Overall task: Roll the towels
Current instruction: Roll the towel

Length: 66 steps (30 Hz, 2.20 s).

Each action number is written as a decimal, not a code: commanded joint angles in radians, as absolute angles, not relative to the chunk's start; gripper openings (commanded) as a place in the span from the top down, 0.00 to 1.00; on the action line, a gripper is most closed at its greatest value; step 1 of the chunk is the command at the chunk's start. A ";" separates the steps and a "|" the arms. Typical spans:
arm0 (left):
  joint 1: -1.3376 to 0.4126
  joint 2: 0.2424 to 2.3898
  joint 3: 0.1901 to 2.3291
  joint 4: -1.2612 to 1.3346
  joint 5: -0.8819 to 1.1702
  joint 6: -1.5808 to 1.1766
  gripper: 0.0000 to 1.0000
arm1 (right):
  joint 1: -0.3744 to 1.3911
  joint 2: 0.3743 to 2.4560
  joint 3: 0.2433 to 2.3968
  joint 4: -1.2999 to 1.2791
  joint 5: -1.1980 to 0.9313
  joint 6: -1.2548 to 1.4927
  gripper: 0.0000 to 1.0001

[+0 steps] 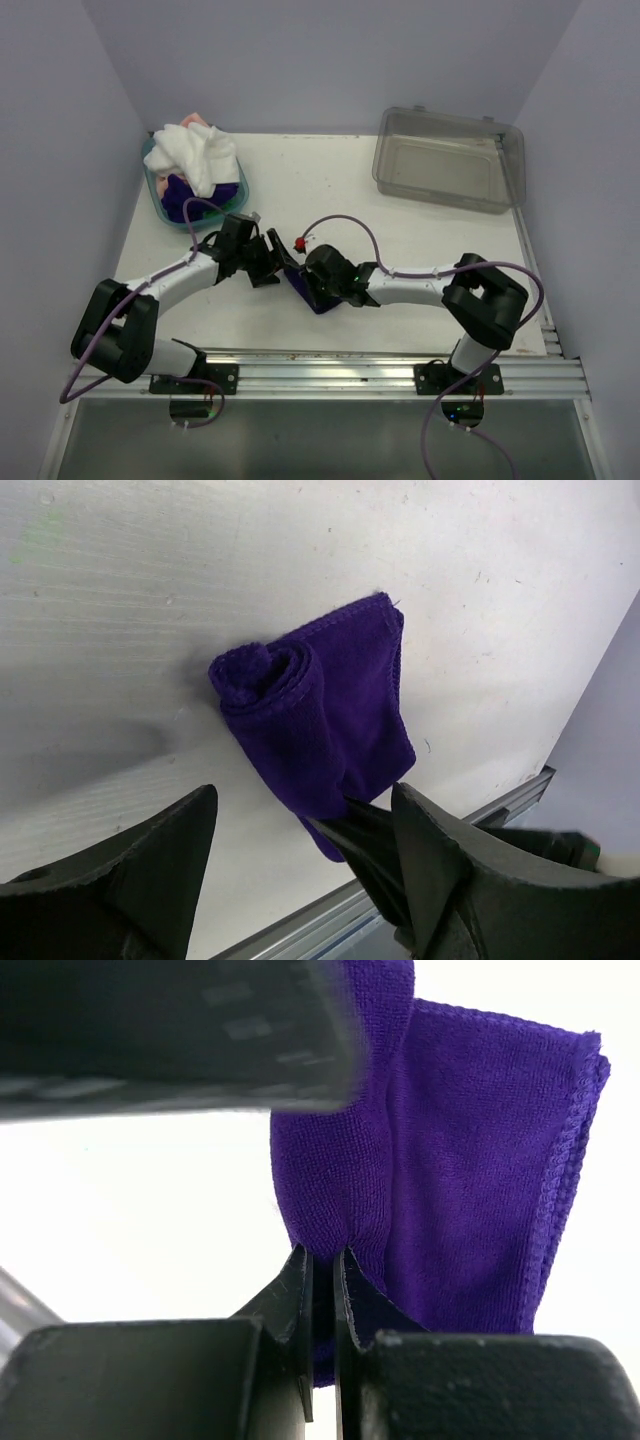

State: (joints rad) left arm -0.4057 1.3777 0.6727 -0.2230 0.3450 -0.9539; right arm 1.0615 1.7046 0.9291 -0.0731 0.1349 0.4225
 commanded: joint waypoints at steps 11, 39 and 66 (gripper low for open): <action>-0.400 1.367 0.641 -0.189 0.359 -0.943 0.26 | 0.827 1.701 0.736 0.438 -0.498 0.750 1.00; -0.413 1.451 0.614 -0.127 0.376 -0.951 0.82 | 0.873 1.549 0.900 -0.158 -0.160 0.456 0.55; -0.416 1.405 0.604 -0.160 0.351 -0.980 0.81 | 1.247 1.781 1.230 -0.382 0.396 0.236 0.47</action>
State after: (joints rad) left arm -0.4145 1.4414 0.6094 -0.1562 0.3614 -0.9630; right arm 1.2465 1.7504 1.1858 -0.4007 0.3538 0.2504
